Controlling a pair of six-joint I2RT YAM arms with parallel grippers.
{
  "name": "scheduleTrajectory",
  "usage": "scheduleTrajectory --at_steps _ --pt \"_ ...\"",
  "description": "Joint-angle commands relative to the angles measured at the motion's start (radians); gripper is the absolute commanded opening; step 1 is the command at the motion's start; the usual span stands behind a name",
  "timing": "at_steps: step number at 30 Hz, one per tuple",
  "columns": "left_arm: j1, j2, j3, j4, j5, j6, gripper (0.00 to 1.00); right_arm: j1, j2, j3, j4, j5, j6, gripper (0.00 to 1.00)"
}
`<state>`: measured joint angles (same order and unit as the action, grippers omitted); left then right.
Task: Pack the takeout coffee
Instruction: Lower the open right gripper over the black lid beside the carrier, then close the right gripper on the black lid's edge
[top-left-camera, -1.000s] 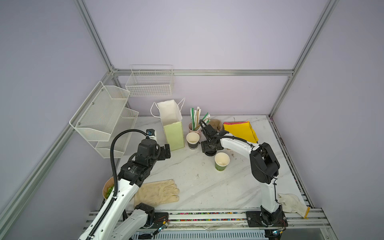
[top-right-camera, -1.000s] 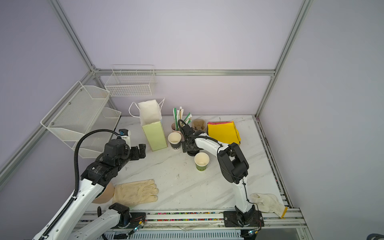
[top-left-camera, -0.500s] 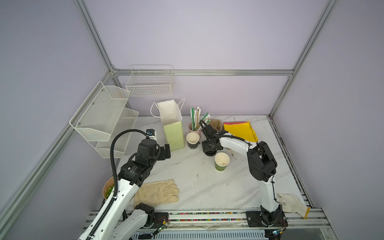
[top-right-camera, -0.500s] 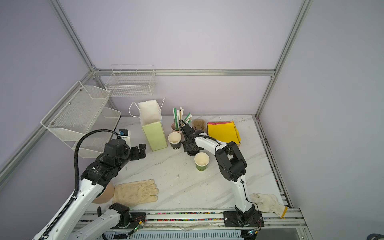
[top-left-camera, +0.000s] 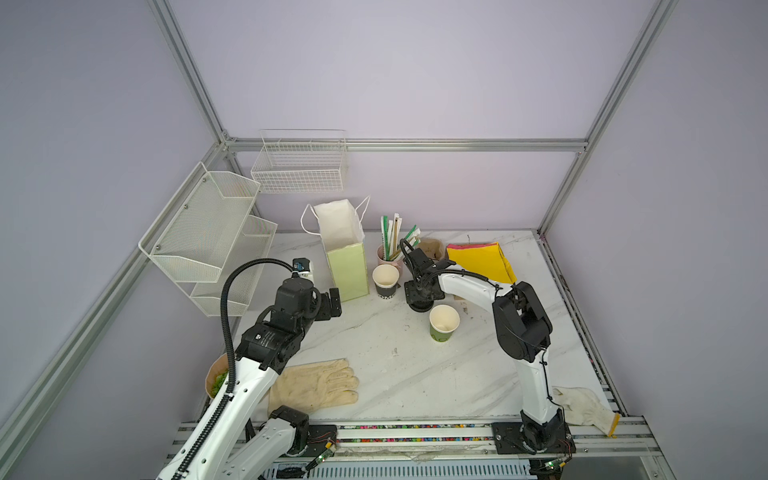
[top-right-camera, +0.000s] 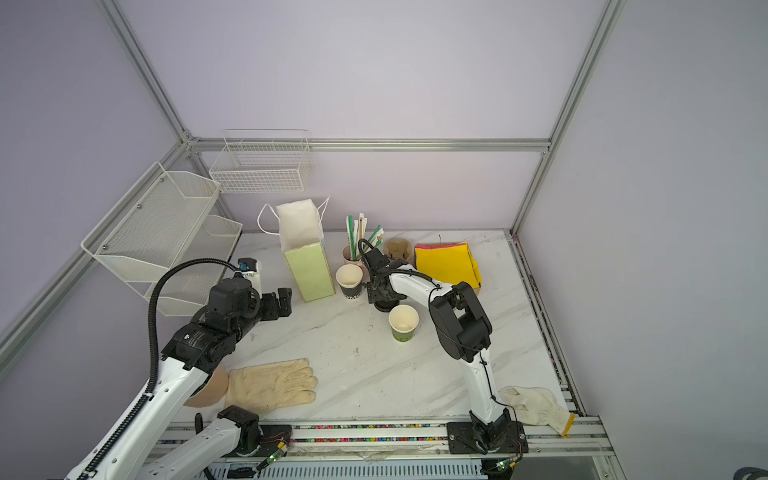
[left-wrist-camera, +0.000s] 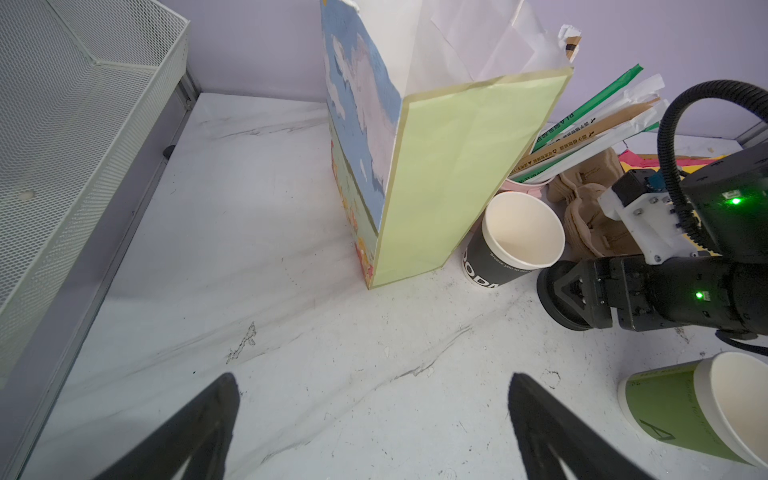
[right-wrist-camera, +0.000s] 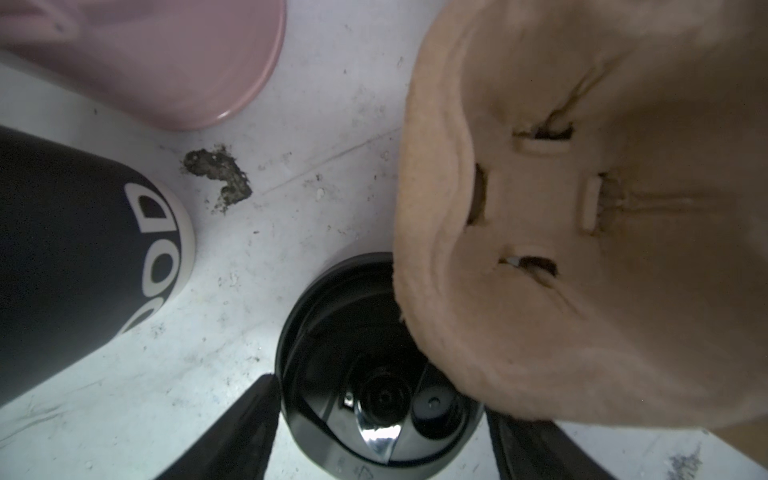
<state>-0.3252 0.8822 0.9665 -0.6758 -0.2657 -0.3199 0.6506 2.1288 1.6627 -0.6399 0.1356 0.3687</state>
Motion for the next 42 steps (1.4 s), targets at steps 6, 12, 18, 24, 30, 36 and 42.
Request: scheduleTrajectory --at_steps 6,12,18,24,30,36,42 --pt "-0.008 -0.006 -0.036 0.016 0.002 0.023 1.0 -0.003 0.021 0.017 -0.009 -0.008 0.001 0.78" --pt "-0.008 -0.005 -0.037 0.016 -0.001 0.023 1.0 -0.002 0.013 0.017 -0.008 -0.021 0.0 0.71" --pt "-0.008 -0.004 -0.037 0.016 0.001 0.025 1.0 -0.002 -0.02 0.013 -0.015 -0.019 0.003 0.67" --pt "-0.008 0.0 -0.037 0.017 0.004 0.025 1.0 0.0 -0.055 0.003 -0.005 -0.039 -0.001 0.67" --pt "-0.007 0.004 -0.037 0.016 0.009 0.026 1.0 0.003 -0.071 -0.002 -0.018 -0.023 -0.002 0.66" --pt "-0.009 0.003 -0.037 0.016 0.014 0.026 1.0 -0.002 -0.069 -0.012 -0.032 0.006 0.017 0.73" --pt "-0.011 0.002 -0.038 0.016 0.019 0.028 1.0 -0.011 -0.063 -0.044 -0.023 0.004 0.021 0.74"
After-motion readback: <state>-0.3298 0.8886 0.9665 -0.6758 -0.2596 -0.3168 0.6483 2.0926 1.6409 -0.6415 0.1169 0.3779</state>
